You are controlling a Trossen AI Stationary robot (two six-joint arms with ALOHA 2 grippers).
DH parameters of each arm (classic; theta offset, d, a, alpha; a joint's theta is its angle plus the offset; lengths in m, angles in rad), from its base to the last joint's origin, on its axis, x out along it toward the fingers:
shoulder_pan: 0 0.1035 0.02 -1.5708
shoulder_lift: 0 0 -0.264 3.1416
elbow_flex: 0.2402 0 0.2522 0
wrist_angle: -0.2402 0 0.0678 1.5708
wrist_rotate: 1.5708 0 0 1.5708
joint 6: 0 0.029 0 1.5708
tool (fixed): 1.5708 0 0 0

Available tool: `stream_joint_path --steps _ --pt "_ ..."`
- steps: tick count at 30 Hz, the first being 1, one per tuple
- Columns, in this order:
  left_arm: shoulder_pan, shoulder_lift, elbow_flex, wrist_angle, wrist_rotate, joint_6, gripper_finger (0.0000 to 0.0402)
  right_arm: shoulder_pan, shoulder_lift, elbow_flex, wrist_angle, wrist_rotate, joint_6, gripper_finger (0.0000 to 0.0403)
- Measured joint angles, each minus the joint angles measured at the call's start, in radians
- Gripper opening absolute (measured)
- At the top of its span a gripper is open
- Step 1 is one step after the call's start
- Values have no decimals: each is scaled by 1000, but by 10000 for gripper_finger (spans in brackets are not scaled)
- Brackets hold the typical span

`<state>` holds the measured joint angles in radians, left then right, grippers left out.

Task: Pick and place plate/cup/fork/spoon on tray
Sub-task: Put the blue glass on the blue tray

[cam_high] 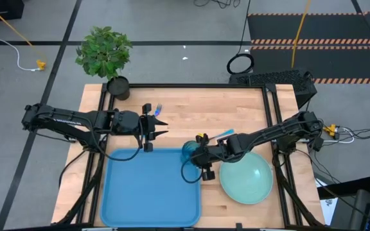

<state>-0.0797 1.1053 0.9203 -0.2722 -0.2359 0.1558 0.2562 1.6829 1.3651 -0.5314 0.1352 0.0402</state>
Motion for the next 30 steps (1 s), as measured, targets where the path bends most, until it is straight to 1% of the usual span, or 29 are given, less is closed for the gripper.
stream_joint_path --steps 9,13,22,25,30 --pt "0 0 0 0 0 0 129 0 0 0 57 1 -22 71" --pt "0 0 0 0 0 0 129 0 0 0 61 28 -25 71" --pt "0 0 0 0 0 0 129 -1 -11 0 77 29 -25 73" --pt "0 0 0 0 0 0 129 -1 -11 0 78 26 -26 87" --pt "0 0 0 0 0 0 129 -1 -19 0 92 26 -25 125"
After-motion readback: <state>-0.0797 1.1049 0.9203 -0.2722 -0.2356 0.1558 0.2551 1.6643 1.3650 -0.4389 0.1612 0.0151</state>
